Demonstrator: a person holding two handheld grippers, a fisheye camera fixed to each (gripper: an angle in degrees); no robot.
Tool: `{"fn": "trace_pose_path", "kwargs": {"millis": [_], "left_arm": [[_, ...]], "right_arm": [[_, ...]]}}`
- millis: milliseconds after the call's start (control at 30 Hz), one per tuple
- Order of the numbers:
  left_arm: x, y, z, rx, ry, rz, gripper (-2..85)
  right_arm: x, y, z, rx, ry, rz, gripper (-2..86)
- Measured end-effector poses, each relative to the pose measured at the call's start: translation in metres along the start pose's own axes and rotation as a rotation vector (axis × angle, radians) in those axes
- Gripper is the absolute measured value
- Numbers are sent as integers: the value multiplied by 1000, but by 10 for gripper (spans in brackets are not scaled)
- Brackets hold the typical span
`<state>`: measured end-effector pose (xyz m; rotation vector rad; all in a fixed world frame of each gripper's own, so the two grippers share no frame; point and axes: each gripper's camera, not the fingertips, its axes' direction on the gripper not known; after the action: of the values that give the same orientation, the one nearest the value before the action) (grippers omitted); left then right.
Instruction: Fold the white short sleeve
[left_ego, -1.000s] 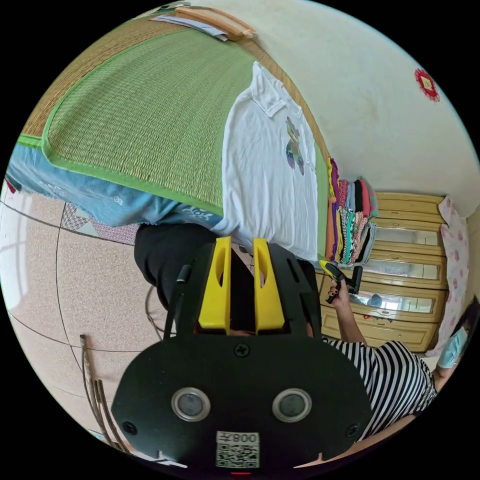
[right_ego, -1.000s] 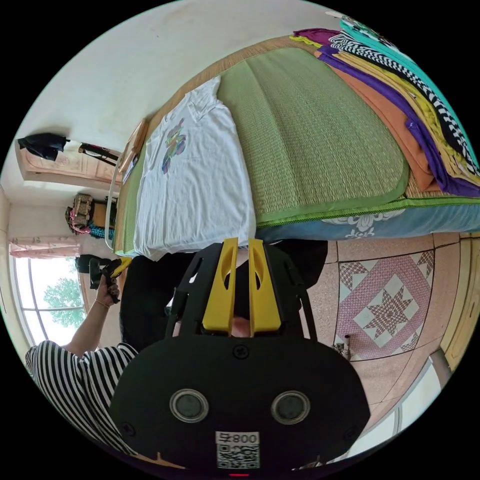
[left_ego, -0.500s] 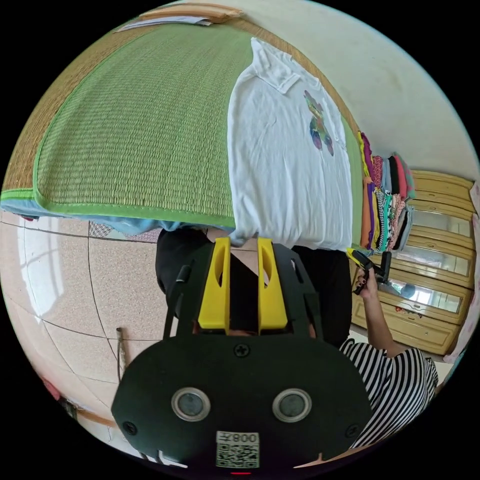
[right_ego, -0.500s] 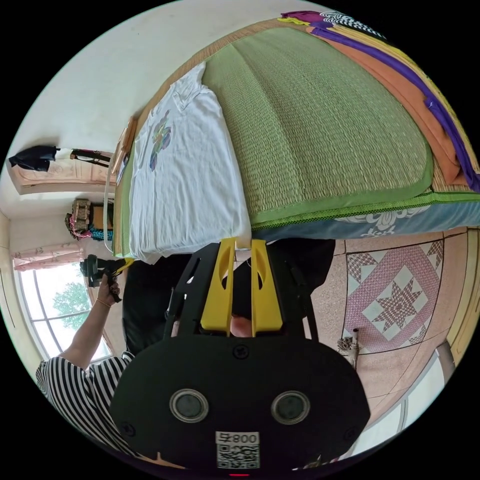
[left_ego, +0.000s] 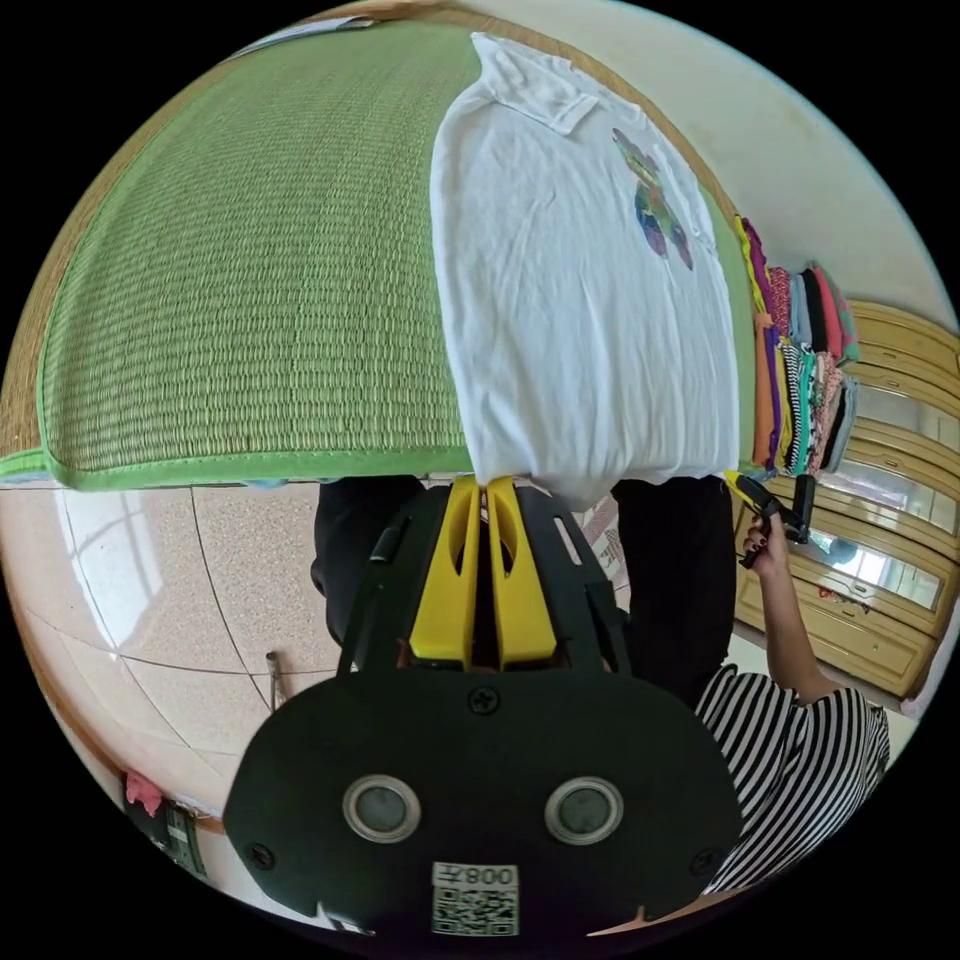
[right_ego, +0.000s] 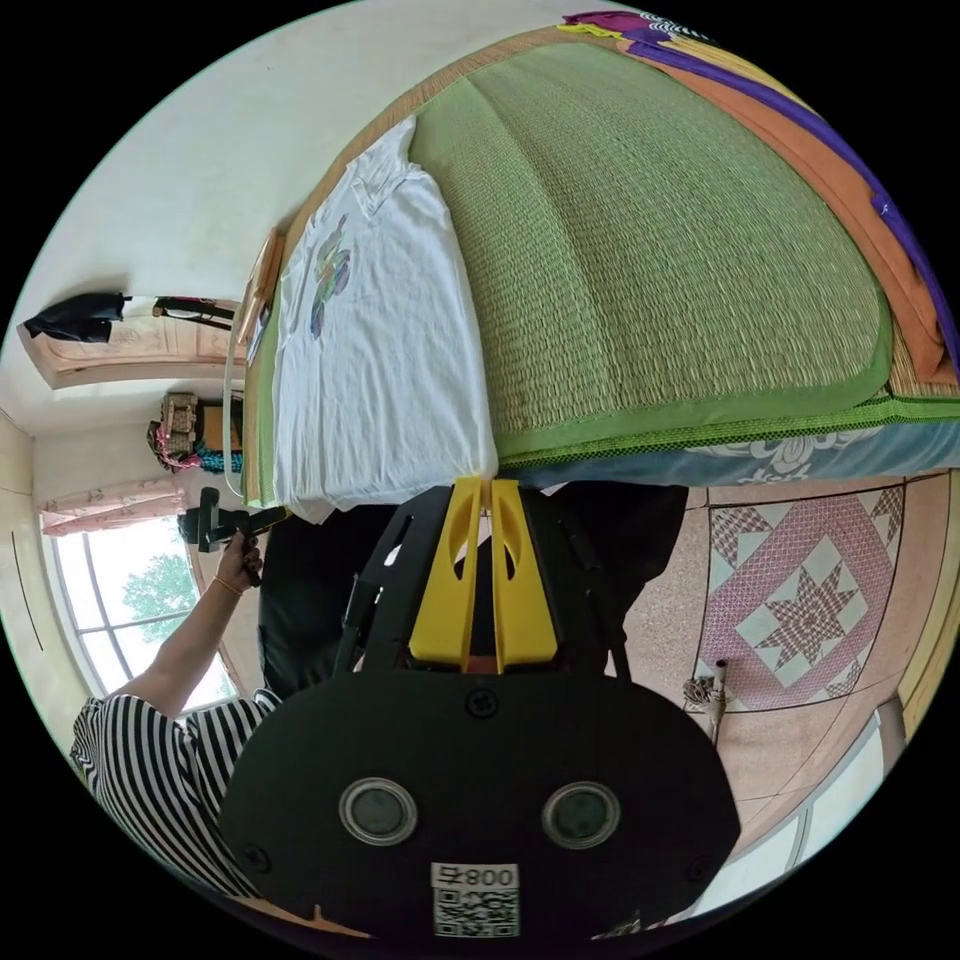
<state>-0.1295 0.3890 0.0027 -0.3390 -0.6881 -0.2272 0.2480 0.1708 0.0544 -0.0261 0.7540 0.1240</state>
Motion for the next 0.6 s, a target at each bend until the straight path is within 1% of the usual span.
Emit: {"fn": "trace_pose_path", "kwargs": {"millis": [200,467,600], "left_arm": [[-7,58,-26,93,106,16,6],[-10,142,-65,192,225,68,3],[-15,187,-84,240,275,81,3]], "right_arm": [[8,29,-24,23,-122,-45,9],[-7,73,-56,52,-212,-156,9],[-17,103,-67,35,-229,-212,9]]}}
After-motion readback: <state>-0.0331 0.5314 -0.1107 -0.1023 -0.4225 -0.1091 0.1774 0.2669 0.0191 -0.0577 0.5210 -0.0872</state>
